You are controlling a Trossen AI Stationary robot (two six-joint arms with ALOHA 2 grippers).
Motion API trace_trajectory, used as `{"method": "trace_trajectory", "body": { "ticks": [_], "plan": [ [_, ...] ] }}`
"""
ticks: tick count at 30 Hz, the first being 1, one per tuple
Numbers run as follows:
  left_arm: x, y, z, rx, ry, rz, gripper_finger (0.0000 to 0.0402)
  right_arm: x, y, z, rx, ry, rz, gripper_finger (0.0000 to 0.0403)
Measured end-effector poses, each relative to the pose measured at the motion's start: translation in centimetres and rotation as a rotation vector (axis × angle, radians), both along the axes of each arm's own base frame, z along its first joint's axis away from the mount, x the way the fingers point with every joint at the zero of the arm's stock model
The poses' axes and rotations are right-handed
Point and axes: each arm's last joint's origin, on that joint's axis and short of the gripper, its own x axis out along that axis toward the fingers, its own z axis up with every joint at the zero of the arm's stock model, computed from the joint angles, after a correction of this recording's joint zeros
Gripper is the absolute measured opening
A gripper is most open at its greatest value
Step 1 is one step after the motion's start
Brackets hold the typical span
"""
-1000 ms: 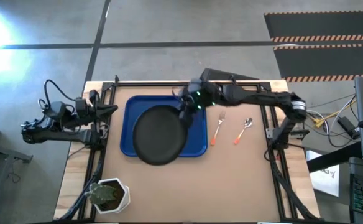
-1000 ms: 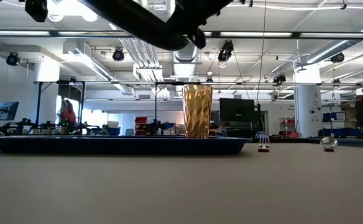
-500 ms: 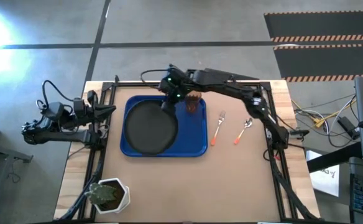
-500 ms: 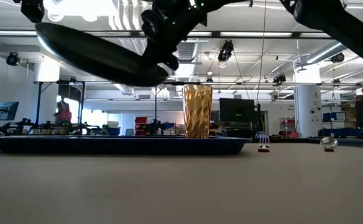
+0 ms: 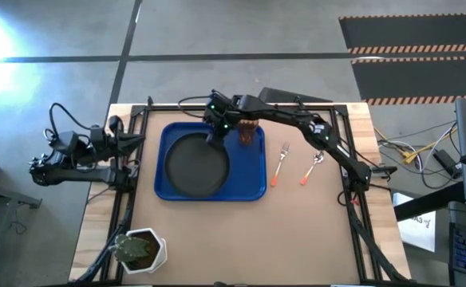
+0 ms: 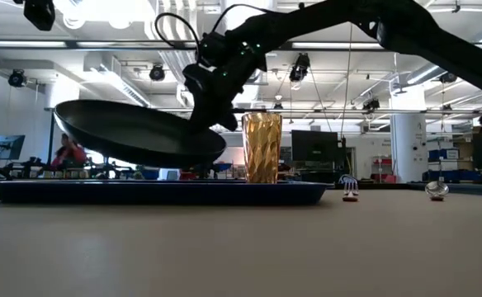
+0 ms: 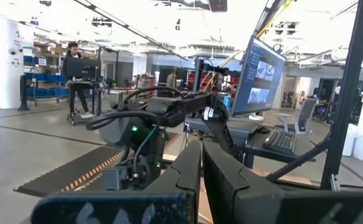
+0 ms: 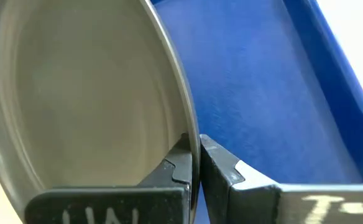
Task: Pick and place plate/cup/fork/spoon on tray
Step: Put the black plate on the bottom left of the orange cup on the blue tray
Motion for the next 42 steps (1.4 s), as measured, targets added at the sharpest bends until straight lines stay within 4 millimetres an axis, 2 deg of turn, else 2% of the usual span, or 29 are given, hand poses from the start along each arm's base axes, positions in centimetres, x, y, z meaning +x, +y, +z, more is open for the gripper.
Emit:
{"method": "trace_trajectory", "body": {
  "ticks": [5, 12, 25, 42],
  "plan": [
    [0.1, 0.0, 0.0, -0.003, 0.003, 0.0, 0.0, -0.3, -1.1, -0.1, -0.063, 0.015, -0.032, 0.0008],
    [0.1, 0.0, 0.0, -0.003, 0.003, 0.0, 0.0, -0.9, -2.2, -0.6, -0.039, 0.029, -0.057, 0.0008],
    [0.1, 0.0, 0.0, -0.003, 0.003, 0.0, 0.0, -1.4, -1.8, -3.6, 0.007, 0.121, -0.053, 0.0008],
    [0.1, 0.0, 0.0, -0.003, 0.003, 0.0, 0.0, -0.7, -1.3, -3.3, 0.016, 0.055, -0.011, 0.0015]
  ]
}}
